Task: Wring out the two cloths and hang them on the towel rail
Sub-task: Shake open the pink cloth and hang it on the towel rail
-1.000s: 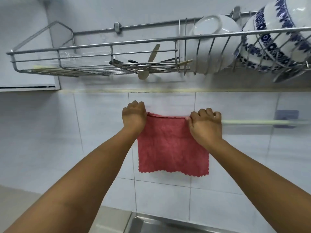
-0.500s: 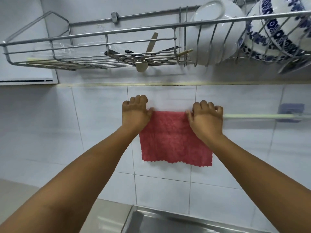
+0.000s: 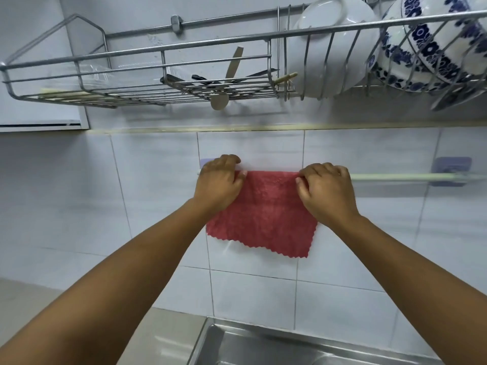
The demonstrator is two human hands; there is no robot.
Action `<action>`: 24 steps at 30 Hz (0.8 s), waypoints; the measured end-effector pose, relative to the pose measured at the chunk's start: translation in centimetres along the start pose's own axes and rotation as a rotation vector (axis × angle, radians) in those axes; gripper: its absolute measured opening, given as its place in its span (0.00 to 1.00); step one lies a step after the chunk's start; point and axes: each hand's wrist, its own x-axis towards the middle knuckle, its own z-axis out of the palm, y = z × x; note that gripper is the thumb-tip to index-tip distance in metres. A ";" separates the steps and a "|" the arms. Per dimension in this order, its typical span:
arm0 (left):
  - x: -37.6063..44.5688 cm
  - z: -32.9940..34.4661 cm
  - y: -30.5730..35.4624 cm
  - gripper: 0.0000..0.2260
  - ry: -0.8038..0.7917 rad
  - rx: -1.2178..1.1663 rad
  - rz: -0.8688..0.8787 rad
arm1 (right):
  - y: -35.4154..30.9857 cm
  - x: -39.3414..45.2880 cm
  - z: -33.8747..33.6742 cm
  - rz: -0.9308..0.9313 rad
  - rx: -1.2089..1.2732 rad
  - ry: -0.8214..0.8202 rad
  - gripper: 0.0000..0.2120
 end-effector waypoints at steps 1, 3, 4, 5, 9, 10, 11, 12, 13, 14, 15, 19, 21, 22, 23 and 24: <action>-0.3 0.0 0.1 0.16 0.043 0.050 0.031 | -0.1 0.0 -0.1 -0.002 0.009 -0.024 0.19; -1.2 0.4 0.6 0.15 0.066 0.098 0.064 | -0.2 0.4 -0.4 0.001 0.009 -0.065 0.23; -1.6 0.7 0.8 0.15 0.054 0.099 0.062 | -0.3 0.7 -0.6 0.007 -0.011 -0.082 0.25; -1.8 0.9 0.9 0.15 0.039 0.098 0.050 | -0.4 0.9 -0.8 0.019 -0.042 -0.096 0.27; -1.7 0.5 1.2 0.19 -0.038 0.165 0.024 | -1.0 2.0 -1.5 0.081 -0.123 -0.229 0.33; -1.5 0.2 1.2 0.20 -0.075 0.173 0.026 | -1.1 2.0 -1.6 0.085 -0.119 -0.258 0.32; -1.2 -0.2 1.2 0.21 -0.112 0.149 0.024 | -1.3 2.0 -1.6 0.082 -0.101 -0.247 0.30; -1.0 -0.5 1.2 0.21 -0.155 0.103 0.011 | -1.4 1.7 -1.7 0.077 -0.075 -0.204 0.26; -0.8 -0.8 1.2 0.22 -0.183 0.061 0.000 | -1.6 1.2 -1.7 0.069 -0.048 -0.145 0.23; -0.7 -0.8 1.1 0.22 -0.180 0.047 0.002 | -1.8 0.6 -1.6 0.057 -0.033 -0.099 0.21; -0.8 -0.7 1.0 0.21 -0.153 0.063 0.011 | -1.9 0.0 -1.5 0.049 -0.033 -0.084 0.20; -1.8 -0.3 0.5 0.20 -0.094 0.128 -0.020 | -2.1 -0.7 -0.8 0.059 -0.040 -0.174 0.26; -1.9 -0.4 0.5 0.20 -0.123 0.122 -0.025 | -1.6 0.0 -0.7 0.075 -0.024 -0.214 0.29; -1.8 -0.6 0.6 0.21 -0.141 0.116 -0.025 | -1.2 0.3 -0.6 0.082 -0.039 -0.222 0.29; -1.6 -0.8 0.6 0.22 -0.163 0.107 -0.030 | -0.9 0.5 -0.6 0.084 -0.074 -0.220 0.30; -1.5 -0.9 0.5 0.22 -0.185 0.098 -0.037 | -0.6 0.6 -0.4 0.089 -0.108 -0.213 0.30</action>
